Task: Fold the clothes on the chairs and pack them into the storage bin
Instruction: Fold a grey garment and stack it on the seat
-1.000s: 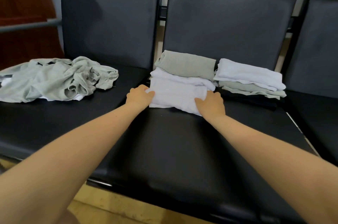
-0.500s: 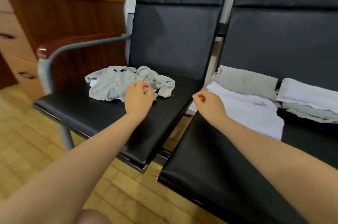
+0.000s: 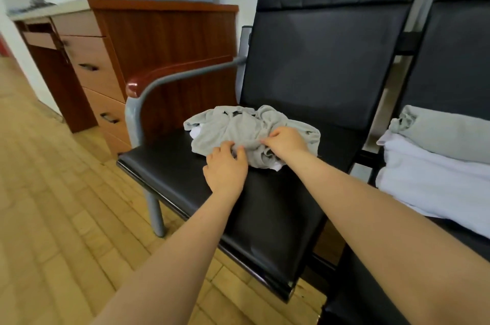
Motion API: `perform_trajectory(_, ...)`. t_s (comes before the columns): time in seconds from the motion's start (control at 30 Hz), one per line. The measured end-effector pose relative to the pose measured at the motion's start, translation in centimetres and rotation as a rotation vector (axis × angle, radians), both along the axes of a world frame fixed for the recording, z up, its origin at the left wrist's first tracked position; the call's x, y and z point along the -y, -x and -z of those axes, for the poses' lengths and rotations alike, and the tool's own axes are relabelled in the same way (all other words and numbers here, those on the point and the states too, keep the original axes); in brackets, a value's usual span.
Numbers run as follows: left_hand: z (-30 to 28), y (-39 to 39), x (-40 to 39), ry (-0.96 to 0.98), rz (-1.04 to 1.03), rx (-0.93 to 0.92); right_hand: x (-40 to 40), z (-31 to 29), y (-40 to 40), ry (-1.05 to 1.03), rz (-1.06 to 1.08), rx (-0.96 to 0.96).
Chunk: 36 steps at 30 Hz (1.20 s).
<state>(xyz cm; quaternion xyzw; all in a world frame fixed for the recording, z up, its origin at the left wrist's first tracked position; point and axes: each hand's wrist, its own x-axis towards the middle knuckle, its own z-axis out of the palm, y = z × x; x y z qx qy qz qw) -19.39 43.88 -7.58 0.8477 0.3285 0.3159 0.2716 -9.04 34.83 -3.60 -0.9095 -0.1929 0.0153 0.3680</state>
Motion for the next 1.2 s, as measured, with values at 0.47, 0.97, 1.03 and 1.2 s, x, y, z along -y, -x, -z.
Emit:
perform_trajectory(0.47,-3.6,2.5,3.0,0.625,0.048,0.399,6.4,-14.5,5.2,-1.296,-0.075,-0.661)
perform_trajectory(0.97,-18.2,4.4,20.5,1.151,0.578,0.684,28.7,-22.3,13.9,-1.467,0.003,-0.513)
perform_trajectory(1.03,-19.3,4.8,23.6,1.093,0.627,0.663,32.7,-22.5,14.4,-1.493,0.01,-0.458)
perform_trajectory(1.2,-18.8,4.4,31.3,0.986,0.721,0.366,42.1,-21.5,15.0,-1.462,0.149,-0.37)
